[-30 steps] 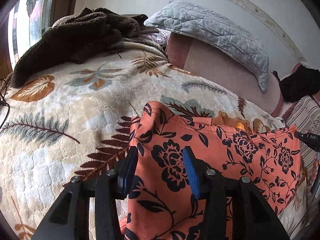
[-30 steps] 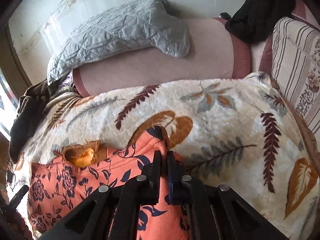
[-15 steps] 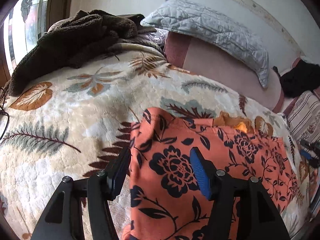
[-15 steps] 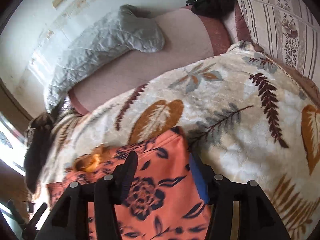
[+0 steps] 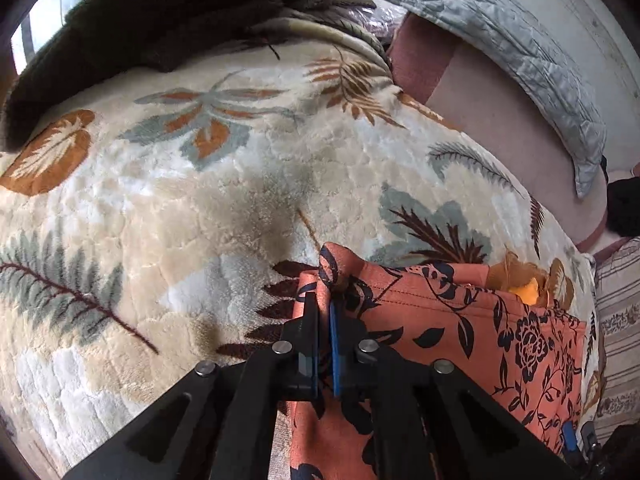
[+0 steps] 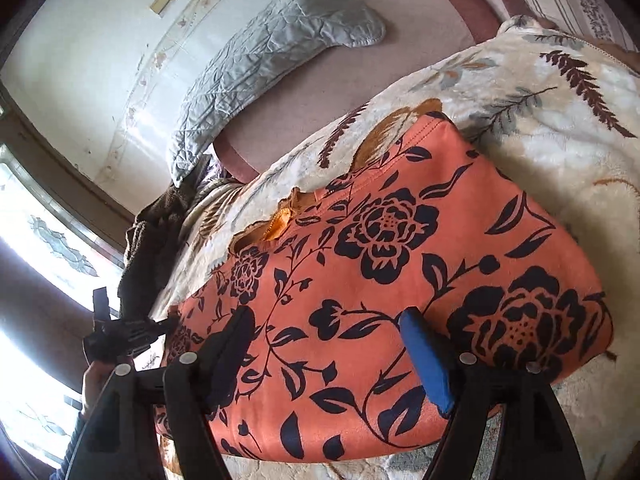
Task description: Fold small clothes
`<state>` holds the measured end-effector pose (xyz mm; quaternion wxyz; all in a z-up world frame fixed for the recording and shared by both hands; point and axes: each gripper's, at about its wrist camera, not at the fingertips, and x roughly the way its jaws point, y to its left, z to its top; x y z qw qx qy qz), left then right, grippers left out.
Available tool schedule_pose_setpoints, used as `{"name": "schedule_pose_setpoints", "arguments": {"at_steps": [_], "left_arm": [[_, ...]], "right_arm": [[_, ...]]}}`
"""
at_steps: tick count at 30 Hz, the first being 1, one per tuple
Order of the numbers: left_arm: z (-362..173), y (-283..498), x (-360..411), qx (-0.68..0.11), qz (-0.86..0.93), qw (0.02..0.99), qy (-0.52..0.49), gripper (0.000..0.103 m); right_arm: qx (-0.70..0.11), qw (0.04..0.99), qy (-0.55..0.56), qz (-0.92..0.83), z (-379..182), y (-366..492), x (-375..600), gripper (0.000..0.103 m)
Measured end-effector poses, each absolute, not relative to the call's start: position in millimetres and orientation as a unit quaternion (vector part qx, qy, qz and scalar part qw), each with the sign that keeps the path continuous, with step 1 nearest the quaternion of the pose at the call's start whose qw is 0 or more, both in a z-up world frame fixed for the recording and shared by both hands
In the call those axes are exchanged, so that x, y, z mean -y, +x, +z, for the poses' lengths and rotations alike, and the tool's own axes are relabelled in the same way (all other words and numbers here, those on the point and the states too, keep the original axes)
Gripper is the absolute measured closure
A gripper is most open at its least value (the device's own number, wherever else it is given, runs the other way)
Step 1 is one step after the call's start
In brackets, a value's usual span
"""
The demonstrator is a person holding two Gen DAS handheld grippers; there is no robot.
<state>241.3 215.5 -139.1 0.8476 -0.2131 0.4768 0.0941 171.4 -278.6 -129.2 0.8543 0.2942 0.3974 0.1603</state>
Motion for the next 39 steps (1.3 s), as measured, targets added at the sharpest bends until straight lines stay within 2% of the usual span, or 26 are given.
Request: {"name": "schedule_pose_setpoints", "arguments": {"at_steps": [2,5,11,13,15,17,18,21,24,25,26,27,28,31,33,35,39], "left_arm": [[-140.3,231.6,-217.6,-0.466,0.115,0.852,-0.208,0.098],[-161.0,240.1,-222.1,-0.49,0.12,0.838,-0.209,0.098],[-129.9,225.4,-214.3,-0.462,0.129,0.853,-0.203,0.092],[-112.4,209.0,-199.7,-0.447,0.121,0.87,-0.168,0.088],[-96.1,186.1,-180.7,-0.427,0.095,0.888,-0.145,0.075],[-84.5,162.0,-158.8,-0.41,0.074,0.9,-0.125,0.04],[-81.0,151.9,-148.8,-0.402,0.067,0.906,-0.117,0.036],[-92.0,133.4,-120.9,-0.407,0.035,0.908,-0.093,0.035],[-138.0,141.9,-109.8,-0.478,0.05,0.875,-0.055,0.035],[-149.1,143.6,-111.1,-0.494,0.058,0.866,-0.042,0.036],[-147.0,138.4,-112.5,-0.479,0.057,0.875,-0.043,0.036],[-139.8,132.1,-114.6,-0.466,0.061,0.881,-0.05,0.036],[-132.2,126.3,-117.9,-0.457,0.057,0.885,-0.068,0.036],[-115.2,109.1,-127.2,-0.445,0.042,0.887,-0.118,0.036],[-111.5,92.1,-138.0,-0.436,0.045,0.885,-0.159,0.036],[-117.5,73.8,-154.2,-0.432,0.063,0.873,-0.215,0.034],[-147.5,47.3,-180.5,-0.432,0.101,0.836,-0.322,0.034]], "right_arm": [[-0.392,0.852,0.313,0.149,-131.5,172.9,290.1,0.025],[-0.387,0.845,0.34,0.144,-132.4,174.7,311.1,0.025],[-0.374,0.838,0.373,0.135,-131.9,173.2,336.7,0.025],[-0.364,0.832,0.395,0.14,-129.9,168.4,345.9,0.025],[-0.359,0.819,0.419,0.157,-128.8,162.1,352.5,0.025],[-0.36,0.79,0.46,0.188,-132.6,151.9,355.8,0.025],[-0.366,0.773,0.476,0.205,-136.8,147.6,354.4,0.024],[-0.422,0.747,0.479,0.184,-160.8,146.9,348.7,0.024],[-0.408,0.733,0.531,0.12,-176.2,136.5,379.5,0.033],[-0.393,0.736,0.541,0.104,-169.3,128.7,388.3,0.031],[-0.376,0.749,0.537,0.094,-158.0,117.3,393.5,0.031],[-0.365,0.761,0.529,0.09,-147.9,105.8,395.0,0.026],[-0.365,0.767,0.52,0.089,-141.9,96.9,394.3,0.02],[-0.401,0.762,0.5,0.086,-150.3,80.1,385.8,0.02],[-0.415,0.738,0.527,0.075,-169.0,80.9,388.2,0.02],[-0.397,0.722,0.562,0.071,-178.5,86.8,393.9,0.02],[-0.391,0.732,0.556,0.055,-177.3,115.1,392.2,0.02]]}}
